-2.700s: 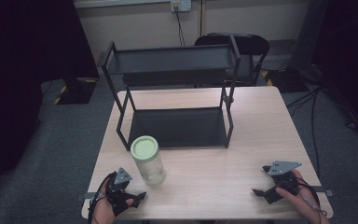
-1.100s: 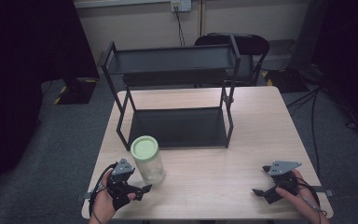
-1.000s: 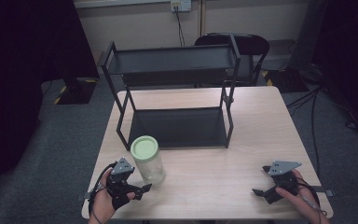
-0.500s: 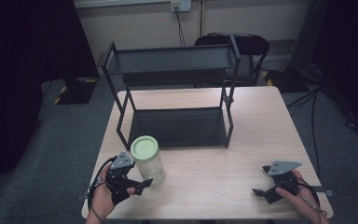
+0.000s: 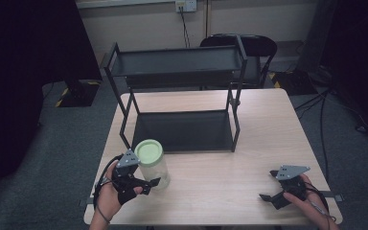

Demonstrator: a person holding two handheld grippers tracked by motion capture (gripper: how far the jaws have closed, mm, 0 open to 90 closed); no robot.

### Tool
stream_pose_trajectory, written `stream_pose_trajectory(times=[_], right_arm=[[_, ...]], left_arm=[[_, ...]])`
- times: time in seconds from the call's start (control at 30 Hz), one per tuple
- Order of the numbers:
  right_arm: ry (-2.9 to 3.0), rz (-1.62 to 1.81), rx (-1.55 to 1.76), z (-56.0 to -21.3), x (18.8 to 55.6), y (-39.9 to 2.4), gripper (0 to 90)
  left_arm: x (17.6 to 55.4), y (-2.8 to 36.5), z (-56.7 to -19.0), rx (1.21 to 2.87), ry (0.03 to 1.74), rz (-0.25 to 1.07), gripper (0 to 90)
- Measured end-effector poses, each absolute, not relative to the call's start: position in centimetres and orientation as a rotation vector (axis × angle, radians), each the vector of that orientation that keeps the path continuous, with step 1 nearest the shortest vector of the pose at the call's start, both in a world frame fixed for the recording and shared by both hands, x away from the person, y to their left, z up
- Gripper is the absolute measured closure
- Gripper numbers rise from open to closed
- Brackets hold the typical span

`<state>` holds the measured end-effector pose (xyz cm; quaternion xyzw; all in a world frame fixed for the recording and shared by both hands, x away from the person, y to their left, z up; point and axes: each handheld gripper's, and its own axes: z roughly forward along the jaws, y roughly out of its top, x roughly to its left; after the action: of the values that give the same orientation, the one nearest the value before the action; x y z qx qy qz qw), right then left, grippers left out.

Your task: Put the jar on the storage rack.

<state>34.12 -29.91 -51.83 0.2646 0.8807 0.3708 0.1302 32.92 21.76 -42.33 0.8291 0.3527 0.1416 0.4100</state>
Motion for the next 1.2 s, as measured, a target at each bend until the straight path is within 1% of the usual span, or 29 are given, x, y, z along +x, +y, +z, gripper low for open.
stream_pose_trajectory(times=[0.3, 0.33, 0.5, 0.87, 1.2], right_arm=[[2.558, 1.077, 0.768, -51.8, 34.1, -29.9, 0.0], [2.559, 1.077, 0.768, -51.8, 34.1, -29.9, 0.0], [2.558, 1.077, 0.768, -51.8, 34.1, -29.9, 0.0], [2.558, 1.077, 0.768, -51.8, 34.1, -29.9, 0.0], [2.558, 1.077, 0.768, -51.8, 34.1, -29.9, 0.0]], left_arm=[[33.6, 21.3, -42.0, 2.058, 0.893, 0.375, 5.7], [33.7, 21.2, -42.0, 2.035, 0.899, 0.377, 7.0], [34.0, 20.8, -41.9, 2.008, 0.899, 0.39, 7.2], [34.0, 20.4, -41.7, 1.997, 0.856, 0.474, 10.3], [35.4, 19.8, -41.0, 1.974, 0.864, 0.458, 10.5]])
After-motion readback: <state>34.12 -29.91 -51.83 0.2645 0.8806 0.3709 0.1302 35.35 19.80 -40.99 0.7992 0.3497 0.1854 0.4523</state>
